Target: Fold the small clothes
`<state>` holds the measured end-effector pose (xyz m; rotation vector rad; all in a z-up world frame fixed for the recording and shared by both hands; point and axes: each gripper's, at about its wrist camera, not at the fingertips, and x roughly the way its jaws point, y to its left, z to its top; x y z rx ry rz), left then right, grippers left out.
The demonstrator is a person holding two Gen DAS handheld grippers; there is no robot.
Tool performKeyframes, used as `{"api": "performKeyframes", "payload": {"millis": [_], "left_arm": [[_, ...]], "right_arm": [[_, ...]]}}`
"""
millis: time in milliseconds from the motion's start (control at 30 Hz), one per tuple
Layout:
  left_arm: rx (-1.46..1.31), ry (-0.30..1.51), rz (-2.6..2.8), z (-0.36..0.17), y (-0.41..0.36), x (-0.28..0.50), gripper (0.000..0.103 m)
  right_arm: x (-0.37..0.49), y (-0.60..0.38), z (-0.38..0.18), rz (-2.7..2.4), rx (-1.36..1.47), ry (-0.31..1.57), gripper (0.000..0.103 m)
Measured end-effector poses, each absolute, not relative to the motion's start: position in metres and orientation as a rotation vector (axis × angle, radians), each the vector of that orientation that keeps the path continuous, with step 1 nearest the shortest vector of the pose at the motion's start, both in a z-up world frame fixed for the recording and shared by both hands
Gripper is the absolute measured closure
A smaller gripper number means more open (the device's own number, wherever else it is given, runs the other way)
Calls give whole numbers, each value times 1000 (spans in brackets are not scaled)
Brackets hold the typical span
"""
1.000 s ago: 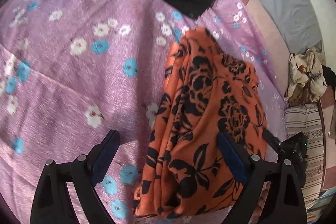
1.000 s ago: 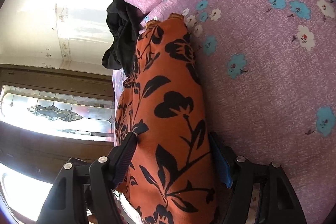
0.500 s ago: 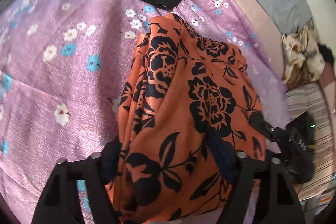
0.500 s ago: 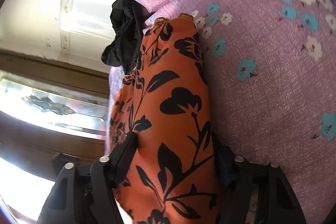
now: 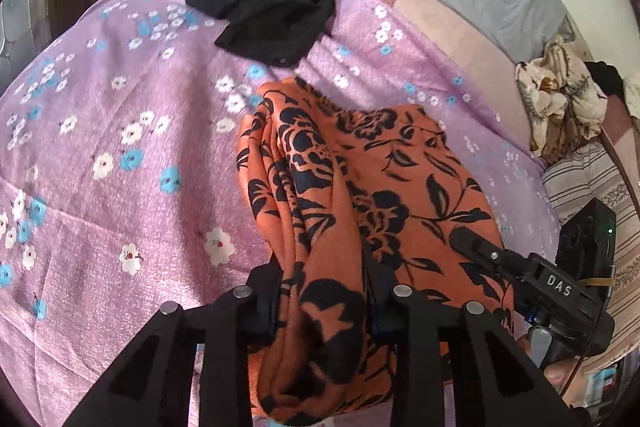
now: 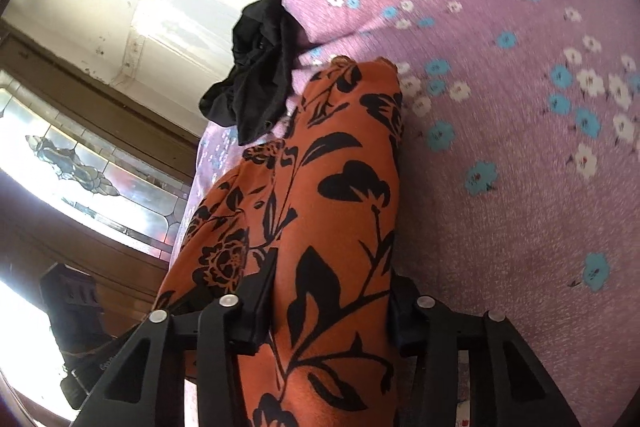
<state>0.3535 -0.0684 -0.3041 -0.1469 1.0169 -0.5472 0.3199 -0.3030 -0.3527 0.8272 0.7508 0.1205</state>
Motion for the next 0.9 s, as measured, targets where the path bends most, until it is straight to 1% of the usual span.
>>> {"api": "performKeyframes", "payload": {"millis": [233, 467, 767, 900], "left_arm": [[-152, 991, -578, -289, -74, 346, 72], [-170, 935, -639, -263, -88, 326, 74], [-80, 849, -729, -223, -122, 260, 74], [-26, 857, -769, -222, -136, 221, 74]], "right_arm": [[306, -305, -336, 122, 797, 713, 60], [280, -311, -313, 133, 772, 658, 61], [199, -324, -289, 128, 764, 588, 62], [153, -342, -293, 108, 830, 579, 62]]}}
